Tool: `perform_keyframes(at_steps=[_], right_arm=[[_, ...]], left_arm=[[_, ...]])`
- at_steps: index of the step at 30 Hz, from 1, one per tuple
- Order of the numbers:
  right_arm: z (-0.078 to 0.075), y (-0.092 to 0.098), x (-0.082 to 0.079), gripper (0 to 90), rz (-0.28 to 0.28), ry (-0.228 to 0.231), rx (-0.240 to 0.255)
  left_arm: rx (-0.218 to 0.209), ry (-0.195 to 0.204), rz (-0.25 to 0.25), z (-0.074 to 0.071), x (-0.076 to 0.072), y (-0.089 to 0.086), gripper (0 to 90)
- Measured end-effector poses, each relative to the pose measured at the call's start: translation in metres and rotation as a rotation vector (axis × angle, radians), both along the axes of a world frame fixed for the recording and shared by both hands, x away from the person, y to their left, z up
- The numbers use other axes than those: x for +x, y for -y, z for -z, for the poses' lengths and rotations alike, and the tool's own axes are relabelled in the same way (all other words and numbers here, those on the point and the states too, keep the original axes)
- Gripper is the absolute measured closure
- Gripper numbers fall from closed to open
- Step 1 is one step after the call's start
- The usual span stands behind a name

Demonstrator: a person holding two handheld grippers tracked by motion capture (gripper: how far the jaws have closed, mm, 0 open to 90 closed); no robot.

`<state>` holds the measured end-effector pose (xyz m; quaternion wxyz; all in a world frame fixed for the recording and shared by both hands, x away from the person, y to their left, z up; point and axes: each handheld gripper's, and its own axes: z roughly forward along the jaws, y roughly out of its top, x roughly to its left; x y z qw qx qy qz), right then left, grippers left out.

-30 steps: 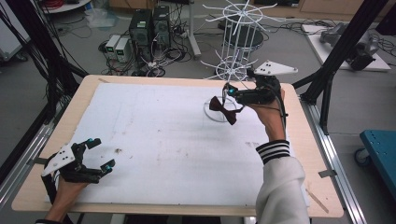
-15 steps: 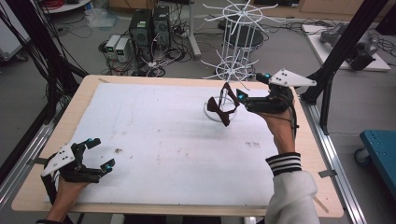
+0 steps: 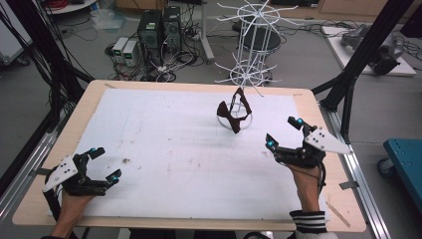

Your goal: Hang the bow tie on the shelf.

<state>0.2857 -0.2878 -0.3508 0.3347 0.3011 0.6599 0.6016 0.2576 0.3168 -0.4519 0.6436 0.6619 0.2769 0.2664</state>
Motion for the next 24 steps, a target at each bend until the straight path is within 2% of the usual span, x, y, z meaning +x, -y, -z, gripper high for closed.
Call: perform_keyframes(at_steps=[6,8,11,16,18,24], right_arm=[[0.029,-0.002,-0.012,10.0,0.000,-0.005,0.022],[0.036,-0.002,-0.013,10.1,0.022,0.000,-0.004],[0.046,0.000,-0.016,10.0,0.032,-0.010,-0.002],[0.063,0.001,-0.021,10.0,0.041,0.025,-0.004],[0.071,0.001,-0.025,10.0,0.042,0.048,0.011],[0.091,0.002,-0.028,10.0,0.030,0.041,0.018]], left_arm=[[-0.015,0.009,-0.011,0.001,-0.001,-0.001,1.7],[-0.018,0.008,-0.012,0.001,-0.001,-0.001,1.7],[-0.015,0.013,-0.012,0.001,-0.002,-0.001,1.7],[-0.027,0.018,-0.015,0.001,-0.002,-0.002,1.7],[-0.029,0.018,-0.017,0.001,-0.002,-0.002,1.7],[-0.030,0.021,-0.019,0.001,-0.003,-0.002,1.7]])
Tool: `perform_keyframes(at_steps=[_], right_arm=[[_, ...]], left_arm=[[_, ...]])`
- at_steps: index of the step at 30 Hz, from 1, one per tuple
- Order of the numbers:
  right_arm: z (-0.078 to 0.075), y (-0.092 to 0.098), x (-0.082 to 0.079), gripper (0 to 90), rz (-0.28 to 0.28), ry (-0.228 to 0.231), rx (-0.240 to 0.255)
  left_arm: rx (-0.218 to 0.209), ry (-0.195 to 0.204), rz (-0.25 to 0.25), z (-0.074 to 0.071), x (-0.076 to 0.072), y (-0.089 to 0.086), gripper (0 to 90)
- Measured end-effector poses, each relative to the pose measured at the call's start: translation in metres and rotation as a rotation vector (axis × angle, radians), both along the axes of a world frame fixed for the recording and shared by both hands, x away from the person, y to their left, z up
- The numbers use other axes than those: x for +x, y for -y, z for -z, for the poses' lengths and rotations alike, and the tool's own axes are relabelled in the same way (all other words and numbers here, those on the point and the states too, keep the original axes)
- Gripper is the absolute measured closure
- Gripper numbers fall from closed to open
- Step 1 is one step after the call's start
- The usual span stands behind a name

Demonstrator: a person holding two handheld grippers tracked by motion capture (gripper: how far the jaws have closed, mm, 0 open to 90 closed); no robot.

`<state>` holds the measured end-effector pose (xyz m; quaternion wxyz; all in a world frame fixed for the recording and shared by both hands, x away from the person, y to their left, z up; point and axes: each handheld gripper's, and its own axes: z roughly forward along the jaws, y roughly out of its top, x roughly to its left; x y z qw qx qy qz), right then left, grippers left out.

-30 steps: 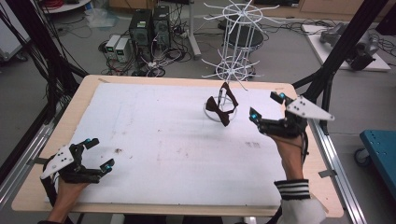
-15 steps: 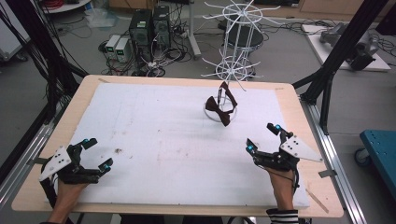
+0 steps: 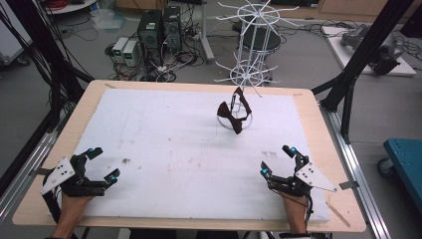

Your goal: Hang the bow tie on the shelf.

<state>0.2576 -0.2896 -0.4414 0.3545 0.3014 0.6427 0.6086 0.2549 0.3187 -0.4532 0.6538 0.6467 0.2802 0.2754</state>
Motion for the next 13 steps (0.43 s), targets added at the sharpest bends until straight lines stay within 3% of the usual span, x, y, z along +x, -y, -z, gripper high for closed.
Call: perform_keyframes(at_steps=[5,13], right_arm=[[0.011,-0.001,0.000,10.0,0.027,-0.017,-0.023],[0.012,-0.003,-0.003,10.1,0.045,0.005,-0.030]], left_arm=[[0.002,0.002,-0.001,0.000,0.000,0.000,1.7],[-0.005,0.012,-0.003,0.000,-0.001,0.000,1.7]])
